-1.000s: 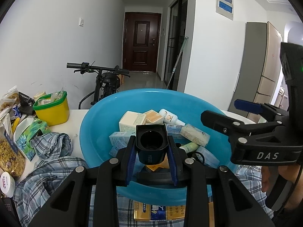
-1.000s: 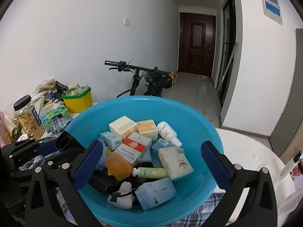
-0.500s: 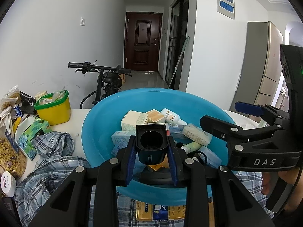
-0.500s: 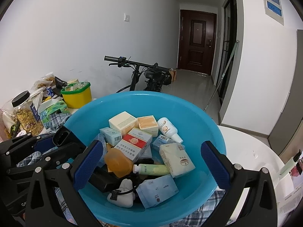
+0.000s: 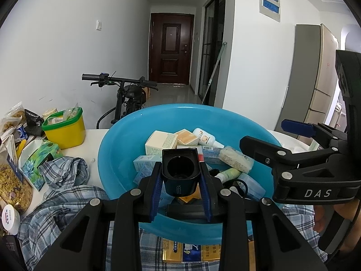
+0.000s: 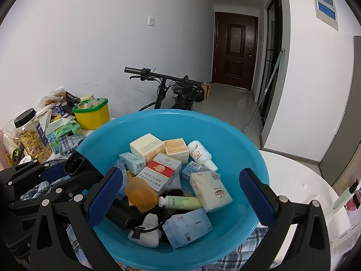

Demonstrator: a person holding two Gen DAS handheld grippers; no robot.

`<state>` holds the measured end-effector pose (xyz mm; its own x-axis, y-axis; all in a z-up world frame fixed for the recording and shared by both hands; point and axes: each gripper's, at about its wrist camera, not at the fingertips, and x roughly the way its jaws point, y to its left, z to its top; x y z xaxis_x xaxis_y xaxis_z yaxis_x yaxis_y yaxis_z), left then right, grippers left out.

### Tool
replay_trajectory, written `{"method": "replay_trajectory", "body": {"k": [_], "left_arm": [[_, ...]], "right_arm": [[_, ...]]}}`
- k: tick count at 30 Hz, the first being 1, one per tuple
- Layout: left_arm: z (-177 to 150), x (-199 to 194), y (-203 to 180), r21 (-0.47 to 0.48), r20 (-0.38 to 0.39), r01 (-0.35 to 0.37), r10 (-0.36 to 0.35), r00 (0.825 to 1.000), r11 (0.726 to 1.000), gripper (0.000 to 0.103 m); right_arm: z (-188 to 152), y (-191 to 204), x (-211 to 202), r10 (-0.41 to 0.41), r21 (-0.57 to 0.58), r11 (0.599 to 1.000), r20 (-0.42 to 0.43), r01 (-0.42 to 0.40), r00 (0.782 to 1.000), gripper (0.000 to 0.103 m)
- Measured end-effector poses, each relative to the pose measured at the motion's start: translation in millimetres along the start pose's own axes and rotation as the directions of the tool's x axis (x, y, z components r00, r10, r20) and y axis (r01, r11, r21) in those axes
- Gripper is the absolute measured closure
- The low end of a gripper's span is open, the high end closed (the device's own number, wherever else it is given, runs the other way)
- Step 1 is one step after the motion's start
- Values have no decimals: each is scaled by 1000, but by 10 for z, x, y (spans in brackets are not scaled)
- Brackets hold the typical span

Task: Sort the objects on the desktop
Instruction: 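Lower the black cup into the basin and open the left gripper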

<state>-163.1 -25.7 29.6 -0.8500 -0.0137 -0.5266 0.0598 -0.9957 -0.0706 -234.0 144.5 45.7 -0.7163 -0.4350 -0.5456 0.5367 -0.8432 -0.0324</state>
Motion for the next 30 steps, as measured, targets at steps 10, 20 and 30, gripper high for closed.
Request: {"method": "replay_trajectory", "body": {"k": [10,20,30], "left_arm": [[-3,-27,-71,40,49,-153,151,987,987,0],[2,-60,15,6,46,-125,125,991,992,0],[4,-2,106,-17,23,-116,116,993,993,0]], "right_arm": [[4,-14,0,0,-1,1000,5,0,1000,0],[0,-19,5,2,16,1000,7,-2,1000,0],[9,-81,-14,0,32,999,8,0,1000,0]]}}
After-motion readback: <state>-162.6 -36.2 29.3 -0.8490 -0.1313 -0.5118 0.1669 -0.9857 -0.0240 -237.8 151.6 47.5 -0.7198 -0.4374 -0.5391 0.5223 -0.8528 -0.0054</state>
